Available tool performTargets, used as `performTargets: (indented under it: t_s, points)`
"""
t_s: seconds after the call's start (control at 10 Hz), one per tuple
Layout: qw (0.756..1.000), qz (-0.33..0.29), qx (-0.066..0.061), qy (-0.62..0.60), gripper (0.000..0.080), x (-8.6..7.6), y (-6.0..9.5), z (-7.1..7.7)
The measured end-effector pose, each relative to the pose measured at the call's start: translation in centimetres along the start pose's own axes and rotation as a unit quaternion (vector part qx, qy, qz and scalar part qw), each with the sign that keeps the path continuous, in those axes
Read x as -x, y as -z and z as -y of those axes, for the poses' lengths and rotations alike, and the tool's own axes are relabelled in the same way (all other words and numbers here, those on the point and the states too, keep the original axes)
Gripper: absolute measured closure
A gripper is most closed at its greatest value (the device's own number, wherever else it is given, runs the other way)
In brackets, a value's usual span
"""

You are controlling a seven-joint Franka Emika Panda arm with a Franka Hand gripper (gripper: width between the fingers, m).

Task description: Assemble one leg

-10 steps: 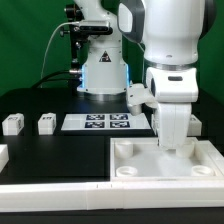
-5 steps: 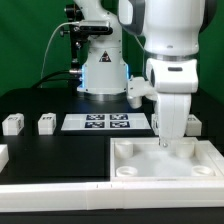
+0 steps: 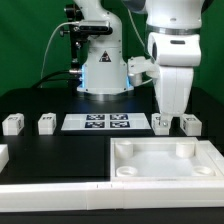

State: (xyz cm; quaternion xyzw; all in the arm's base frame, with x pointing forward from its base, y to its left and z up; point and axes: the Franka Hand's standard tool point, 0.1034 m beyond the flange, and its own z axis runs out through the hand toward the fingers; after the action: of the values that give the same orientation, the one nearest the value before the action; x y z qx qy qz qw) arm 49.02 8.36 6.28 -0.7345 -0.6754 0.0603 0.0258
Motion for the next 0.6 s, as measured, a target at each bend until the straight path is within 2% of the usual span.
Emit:
performTargets:
  t_s: [0.3, 0.5, 0.6]
  points:
    - [1.0, -0.001, -0.001, -0.031, 0.015, -0.01, -0.02, 0.01]
    - [0.991, -0.003, -0.002, -0.133, 0.015, -0.11, -0.02, 0.04]
    - [0.979, -0.005, -0.004, -0.203, 0.015, -0.2, -0.03, 0.11]
